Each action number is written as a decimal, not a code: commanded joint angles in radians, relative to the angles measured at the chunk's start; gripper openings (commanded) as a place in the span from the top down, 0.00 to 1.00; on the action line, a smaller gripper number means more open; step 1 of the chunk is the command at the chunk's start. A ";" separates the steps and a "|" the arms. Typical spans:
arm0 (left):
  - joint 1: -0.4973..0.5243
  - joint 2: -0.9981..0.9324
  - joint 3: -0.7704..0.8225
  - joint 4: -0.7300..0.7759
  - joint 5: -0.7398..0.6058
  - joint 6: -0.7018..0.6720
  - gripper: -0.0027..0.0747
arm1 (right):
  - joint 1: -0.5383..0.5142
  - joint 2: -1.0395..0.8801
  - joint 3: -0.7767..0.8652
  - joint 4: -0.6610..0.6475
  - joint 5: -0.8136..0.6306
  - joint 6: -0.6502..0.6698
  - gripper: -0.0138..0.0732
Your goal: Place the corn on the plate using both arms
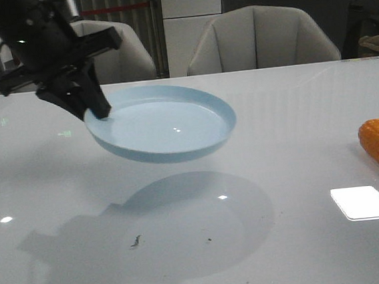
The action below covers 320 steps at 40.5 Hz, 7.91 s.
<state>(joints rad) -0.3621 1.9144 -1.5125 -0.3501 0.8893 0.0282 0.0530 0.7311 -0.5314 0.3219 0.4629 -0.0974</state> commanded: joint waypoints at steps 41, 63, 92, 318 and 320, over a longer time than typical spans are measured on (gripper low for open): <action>-0.117 0.114 -0.188 0.107 0.022 0.063 0.38 | 0.004 0.002 -0.026 0.015 -0.031 -0.002 0.35; -0.110 -0.196 -0.236 0.131 -0.161 0.226 0.38 | 0.004 0.002 -0.025 0.015 -0.032 -0.002 0.35; 0.175 -1.172 0.876 0.135 -0.783 0.221 0.38 | 0.004 0.002 -0.025 0.015 -0.033 -0.002 0.35; 0.176 -1.418 1.050 0.185 -0.859 0.221 0.38 | 0.001 -0.142 -0.166 -0.109 0.258 0.066 0.26; 0.176 -1.418 1.050 0.185 -0.859 0.221 0.38 | 0.001 -0.142 -0.166 -0.109 0.260 0.066 0.26</action>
<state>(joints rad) -0.1860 0.4908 -0.4326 -0.1674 0.1233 0.2529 0.0623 0.5897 -0.6728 0.1982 0.7999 -0.0326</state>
